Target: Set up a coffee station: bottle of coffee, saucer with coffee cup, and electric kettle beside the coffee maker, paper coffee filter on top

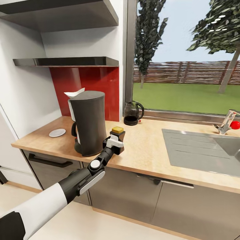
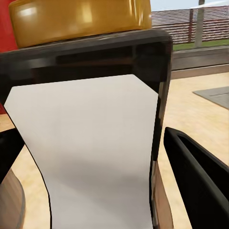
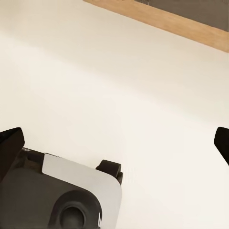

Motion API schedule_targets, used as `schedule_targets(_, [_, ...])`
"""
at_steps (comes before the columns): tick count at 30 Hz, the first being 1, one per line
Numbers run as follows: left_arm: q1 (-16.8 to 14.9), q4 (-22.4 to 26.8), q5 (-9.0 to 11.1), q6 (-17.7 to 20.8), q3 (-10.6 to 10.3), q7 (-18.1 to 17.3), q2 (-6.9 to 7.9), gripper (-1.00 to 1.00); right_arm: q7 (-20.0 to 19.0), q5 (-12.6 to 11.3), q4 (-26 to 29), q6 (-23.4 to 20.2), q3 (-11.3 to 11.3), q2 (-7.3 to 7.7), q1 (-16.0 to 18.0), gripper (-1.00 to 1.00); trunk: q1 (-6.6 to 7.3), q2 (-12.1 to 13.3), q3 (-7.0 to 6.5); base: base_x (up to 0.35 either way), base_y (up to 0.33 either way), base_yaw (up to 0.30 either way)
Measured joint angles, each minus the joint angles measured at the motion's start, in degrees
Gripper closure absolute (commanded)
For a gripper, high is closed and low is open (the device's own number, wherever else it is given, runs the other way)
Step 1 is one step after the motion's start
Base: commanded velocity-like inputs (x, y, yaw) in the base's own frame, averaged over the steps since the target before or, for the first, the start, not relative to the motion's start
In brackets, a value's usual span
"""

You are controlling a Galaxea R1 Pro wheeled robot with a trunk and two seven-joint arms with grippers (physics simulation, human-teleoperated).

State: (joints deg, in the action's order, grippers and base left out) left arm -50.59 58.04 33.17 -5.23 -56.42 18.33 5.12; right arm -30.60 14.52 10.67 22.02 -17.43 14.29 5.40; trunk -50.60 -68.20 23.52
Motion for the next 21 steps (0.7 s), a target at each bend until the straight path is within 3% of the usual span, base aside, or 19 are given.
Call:
schedule_targets(8, [0.02, -0.06, -0.01, 0.00, 0.00, -0.04, 0.00, 1.00, 0.00, 0.00, -0.01, 0.00, 0.00, 0.03, 0.00, -1.00, 0.00, 0.00, 0.00, 0.006, 0.000, 0.000])
schedule_targets(21, [0.00, -0.07, 0.00, 0.00, 0.00, -0.03, 0.00, 1.00, 0.00, 0.00, -0.01, 0.00, 0.00, 0.04, 0.00, -1.00, -1.54, -2.81, 1.26, 0.000, 0.000, 0.000])
